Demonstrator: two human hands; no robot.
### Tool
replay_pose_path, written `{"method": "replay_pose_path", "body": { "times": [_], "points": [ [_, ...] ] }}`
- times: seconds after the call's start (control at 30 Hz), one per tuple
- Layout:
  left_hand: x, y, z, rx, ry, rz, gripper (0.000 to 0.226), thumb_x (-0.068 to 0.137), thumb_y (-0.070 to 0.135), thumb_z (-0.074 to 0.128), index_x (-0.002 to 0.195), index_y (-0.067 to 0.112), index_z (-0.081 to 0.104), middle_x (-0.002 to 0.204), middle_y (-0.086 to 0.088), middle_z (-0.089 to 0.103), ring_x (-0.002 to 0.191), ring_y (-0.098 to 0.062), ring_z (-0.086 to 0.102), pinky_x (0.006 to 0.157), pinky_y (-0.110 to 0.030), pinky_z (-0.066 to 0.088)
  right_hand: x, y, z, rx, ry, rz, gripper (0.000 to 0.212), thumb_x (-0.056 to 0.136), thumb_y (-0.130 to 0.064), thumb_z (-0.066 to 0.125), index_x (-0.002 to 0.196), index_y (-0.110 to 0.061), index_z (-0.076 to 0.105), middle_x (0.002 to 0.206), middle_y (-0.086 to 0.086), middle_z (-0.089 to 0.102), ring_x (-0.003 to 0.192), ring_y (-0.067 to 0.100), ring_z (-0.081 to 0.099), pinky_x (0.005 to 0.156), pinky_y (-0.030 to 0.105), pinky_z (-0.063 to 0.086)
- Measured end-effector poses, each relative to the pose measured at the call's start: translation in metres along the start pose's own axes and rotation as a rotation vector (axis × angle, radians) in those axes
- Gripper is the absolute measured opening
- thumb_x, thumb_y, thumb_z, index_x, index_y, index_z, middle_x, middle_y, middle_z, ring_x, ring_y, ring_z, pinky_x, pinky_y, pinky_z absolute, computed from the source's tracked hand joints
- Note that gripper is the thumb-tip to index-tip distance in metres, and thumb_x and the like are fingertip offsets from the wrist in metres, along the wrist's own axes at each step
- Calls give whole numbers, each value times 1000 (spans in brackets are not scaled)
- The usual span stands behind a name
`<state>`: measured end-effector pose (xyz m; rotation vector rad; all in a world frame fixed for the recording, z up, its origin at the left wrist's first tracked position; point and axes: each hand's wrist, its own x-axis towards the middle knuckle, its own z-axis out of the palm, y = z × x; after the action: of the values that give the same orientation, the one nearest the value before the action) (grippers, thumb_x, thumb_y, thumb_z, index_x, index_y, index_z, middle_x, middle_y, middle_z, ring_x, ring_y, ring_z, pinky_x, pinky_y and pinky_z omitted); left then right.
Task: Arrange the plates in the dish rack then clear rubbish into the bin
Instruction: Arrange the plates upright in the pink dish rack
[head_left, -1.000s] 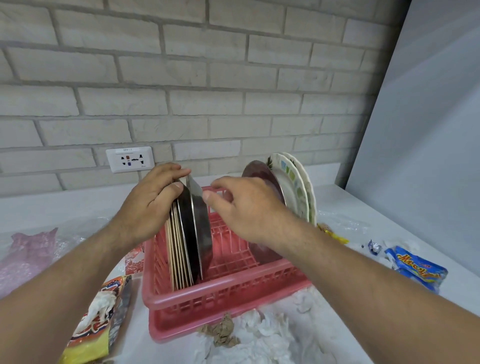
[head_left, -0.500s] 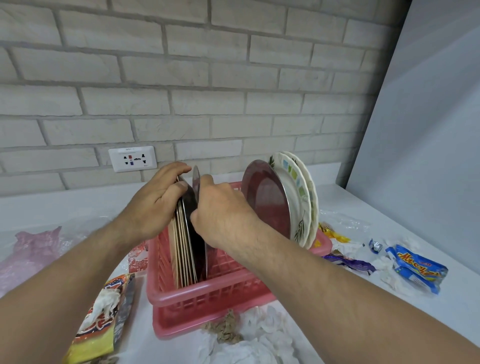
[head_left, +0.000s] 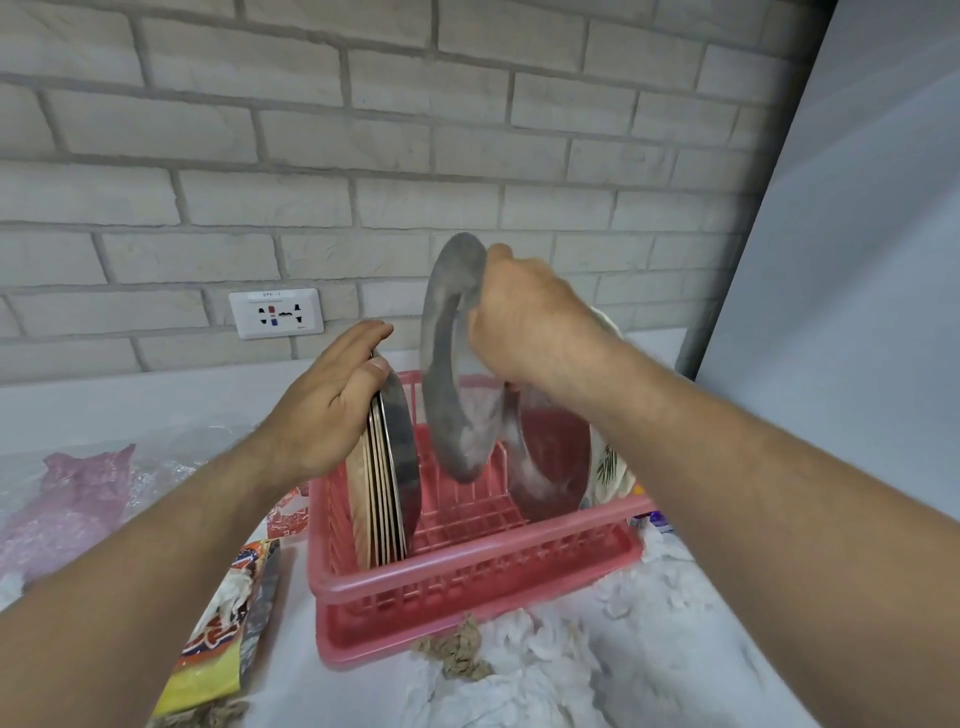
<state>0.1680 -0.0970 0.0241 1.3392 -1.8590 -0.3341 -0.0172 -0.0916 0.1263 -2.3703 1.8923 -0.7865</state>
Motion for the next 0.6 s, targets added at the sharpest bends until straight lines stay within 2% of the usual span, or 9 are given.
{"method": "replay_pose_path", "body": {
  "times": [0.1, 0.23, 0.33, 0.43, 0.5, 0.57, 0.6],
  "points": [
    [0, -1, 0, -10, 0, -4, 60, 88, 41, 24, 147, 29, 29, 154, 18, 23, 134, 16, 11, 103, -5, 6, 4, 15, -6, -109, 6, 34, 35, 90, -10, 53, 123, -8, 41, 73, 1, 37, 59, 17, 41, 46, 29, 32],
    [1, -2, -1, -12, 1, -7, 60, 88, 40, 24, 147, 30, 30, 154, 18, 24, 134, 15, 12, 104, -7, 7, -6, 32, 11, -253, -15, 27, 34, 88, -9, 55, 120, -8, 41, 76, 5, 50, 66, 22, 52, 56, 34, 44],
    [1, -3, 0, -15, 3, -4, 60, 87, 41, 25, 146, 31, 31, 153, 19, 24, 132, 17, 12, 101, -4, 7, -11, 40, 25, -285, -48, 56, 32, 87, -2, 55, 116, -7, 42, 70, 4, 47, 58, 17, 43, 47, 29, 34],
    [1, -3, 1, -17, 0, -5, 59, 88, 41, 25, 146, 31, 30, 154, 19, 23, 134, 16, 12, 104, -8, 8, -14, 43, 34, -259, -101, 51, 46, 84, 5, 55, 126, -5, 40, 92, 9, 57, 71, 23, 57, 49, 31, 41],
    [1, -4, 1, -10, 1, -1, 59, 89, 41, 24, 147, 32, 30, 154, 19, 23, 133, 17, 11, 104, -7, 7, -16, 46, 40, -268, -106, 47, 48, 84, 5, 56, 128, -2, 38, 107, 14, 60, 75, 22, 58, 51, 29, 42],
    [1, -5, 1, -9, 0, 1, 59, 89, 42, 24, 147, 32, 29, 154, 19, 23, 133, 17, 11, 104, -7, 7, -18, 48, 47, -248, -117, 55, 50, 84, 4, 56, 130, -1, 36, 105, 13, 59, 61, 15, 50, 46, 24, 35],
    [1, -5, 1, -9, -1, 2, 59, 89, 42, 24, 147, 32, 29, 154, 18, 22, 134, 16, 11, 105, -8, 7, -17, 50, 52, -235, -133, 66, 53, 83, 5, 56, 131, -2, 36, 97, 11, 58, 54, 14, 47, 42, 24, 31]
  ]
}}
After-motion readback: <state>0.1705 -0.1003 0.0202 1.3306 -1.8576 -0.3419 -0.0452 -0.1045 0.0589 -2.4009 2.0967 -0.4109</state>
